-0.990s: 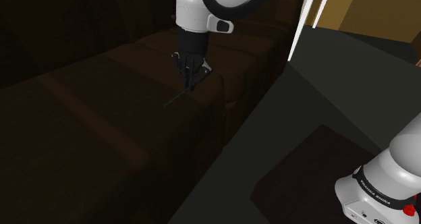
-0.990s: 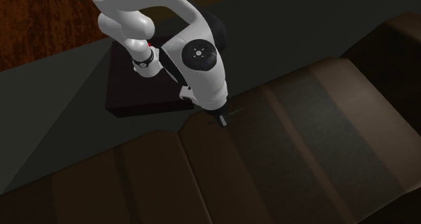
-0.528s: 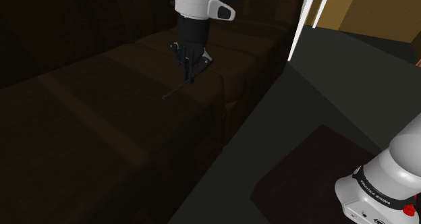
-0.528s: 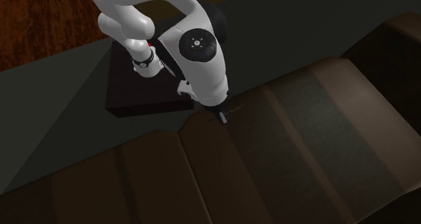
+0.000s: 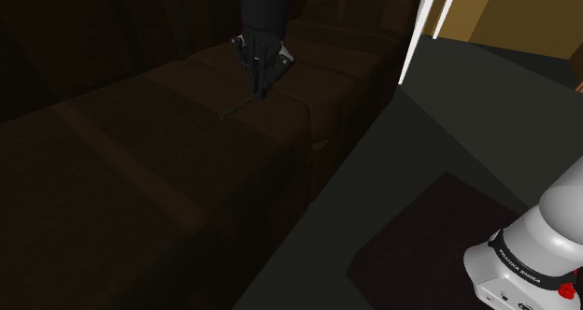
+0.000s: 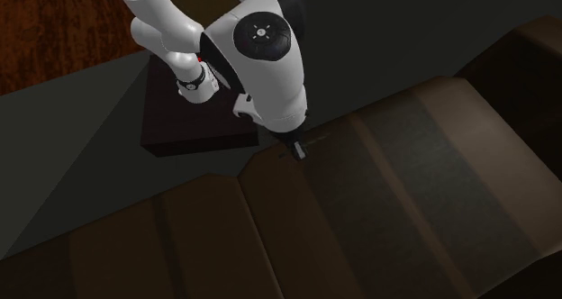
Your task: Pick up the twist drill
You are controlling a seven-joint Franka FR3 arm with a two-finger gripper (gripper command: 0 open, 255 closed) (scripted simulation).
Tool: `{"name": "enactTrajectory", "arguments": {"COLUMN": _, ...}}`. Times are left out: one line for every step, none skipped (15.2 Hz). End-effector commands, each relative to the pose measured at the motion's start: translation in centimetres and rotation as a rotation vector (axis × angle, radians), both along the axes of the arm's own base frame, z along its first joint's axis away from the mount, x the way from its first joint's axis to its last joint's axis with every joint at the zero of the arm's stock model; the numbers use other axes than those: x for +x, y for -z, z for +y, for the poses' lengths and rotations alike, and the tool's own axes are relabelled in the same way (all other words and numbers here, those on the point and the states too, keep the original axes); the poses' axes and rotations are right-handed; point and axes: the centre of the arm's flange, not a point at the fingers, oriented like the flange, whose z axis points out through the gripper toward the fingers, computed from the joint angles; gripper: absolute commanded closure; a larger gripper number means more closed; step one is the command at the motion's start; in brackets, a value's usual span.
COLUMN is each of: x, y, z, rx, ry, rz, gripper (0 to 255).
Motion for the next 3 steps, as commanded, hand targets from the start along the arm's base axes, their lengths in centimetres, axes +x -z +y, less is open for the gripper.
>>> {"name": "enactTrajectory", "arguments": {"x": -0.03, "y": -1.04, "z": -0.01, "rx": 0.000, "ry": 0.000, "rz": 0.000, "gripper": 255}}
{"name": "enactTrajectory", "arguments": {"x": -0.03, "y": -1.12, "z": -0.01, "rx": 0.000, "ry": 0.000, "rz": 0.000, "gripper": 255}}
{"name": "enactTrajectory", "arguments": {"x": -0.03, "y": -1.12, "z": -0.01, "rx": 0.000, "ry": 0.000, "rz": 0.000, "gripper": 255}}
